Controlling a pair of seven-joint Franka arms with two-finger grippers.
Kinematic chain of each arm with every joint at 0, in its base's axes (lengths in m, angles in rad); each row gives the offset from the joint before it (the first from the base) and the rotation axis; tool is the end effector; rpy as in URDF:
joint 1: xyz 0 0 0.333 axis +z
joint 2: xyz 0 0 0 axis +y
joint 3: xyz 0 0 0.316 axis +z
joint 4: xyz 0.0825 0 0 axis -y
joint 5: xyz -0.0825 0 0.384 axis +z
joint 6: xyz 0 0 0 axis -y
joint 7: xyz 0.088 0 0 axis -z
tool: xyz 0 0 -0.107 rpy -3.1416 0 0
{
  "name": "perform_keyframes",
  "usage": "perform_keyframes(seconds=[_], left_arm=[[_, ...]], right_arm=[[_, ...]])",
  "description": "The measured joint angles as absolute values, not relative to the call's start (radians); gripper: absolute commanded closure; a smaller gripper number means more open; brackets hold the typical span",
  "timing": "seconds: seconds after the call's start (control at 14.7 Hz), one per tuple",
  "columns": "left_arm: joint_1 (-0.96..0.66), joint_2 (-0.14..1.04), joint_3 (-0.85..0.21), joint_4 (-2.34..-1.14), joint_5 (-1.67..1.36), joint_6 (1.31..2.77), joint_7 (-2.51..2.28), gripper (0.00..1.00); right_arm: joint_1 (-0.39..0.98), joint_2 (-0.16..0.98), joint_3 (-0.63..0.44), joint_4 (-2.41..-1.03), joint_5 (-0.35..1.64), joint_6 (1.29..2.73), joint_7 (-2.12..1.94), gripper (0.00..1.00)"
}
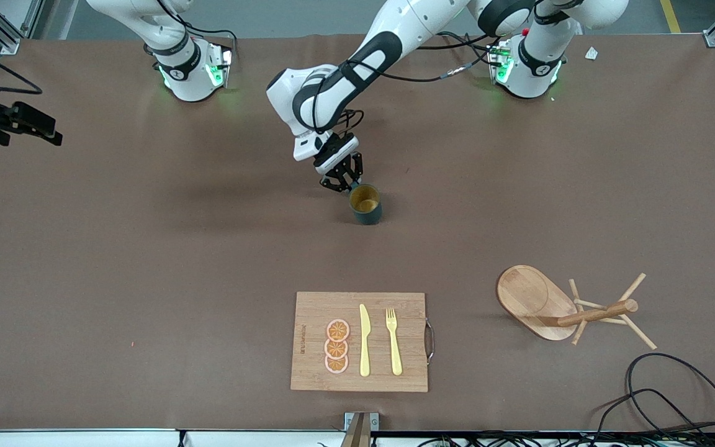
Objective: Pass cup and hang on rack
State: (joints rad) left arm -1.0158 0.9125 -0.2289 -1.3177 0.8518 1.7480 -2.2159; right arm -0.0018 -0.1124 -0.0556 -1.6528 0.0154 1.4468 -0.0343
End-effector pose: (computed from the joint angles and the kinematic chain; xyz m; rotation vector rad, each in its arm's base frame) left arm 0.3198 -0.6280 0.1789 -2.5242 -0.8682 -0.9081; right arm 0.5047 -0.0289 0.6356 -3.1122 0.0331 0.1443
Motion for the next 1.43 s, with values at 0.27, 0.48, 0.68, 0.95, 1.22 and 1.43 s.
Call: perform_keyframes(seconds=[0.27,0.48,0.68,0.95,1.22,1.43], left_arm=[[-0.975,0.837,-0.229,-1.302,0.812,1.743,-2.172,1.0],[-0.929,0.738,-0.229,-1.291,0.711,1.74,-2.11,1.0],[-0.842,0.609,-0.227,-1.285,0.572,1.73,-1.993,1.0],[-0.7,0.487,-0.227,-1.287,0.408,1.726,-1.837,1.0],[-0.541,0.436,-0.228,-1.284,0.202,1.731,-1.698,1.0],[-0.41,0.422,-0.228,-1.28,0.051,1.743,-1.598,1.0]], right_arm=[[-0.002,-0.136,-0.056,-1.663,0.015,1.443,-0.034,0.0],[-0.002,-0.136,-0.055,-1.66,0.015,1.432,-0.034,0.0],[-0.002,-0.136,-0.053,-1.64,0.015,1.421,-0.033,0.0],[-0.002,-0.124,-0.05,-1.604,0.015,1.419,-0.033,0.0],[-0.001,-0.119,-0.049,-1.598,0.015,1.419,-0.037,0.0],[-0.001,-0.116,-0.048,-1.59,0.015,1.419,-0.038,0.0]])
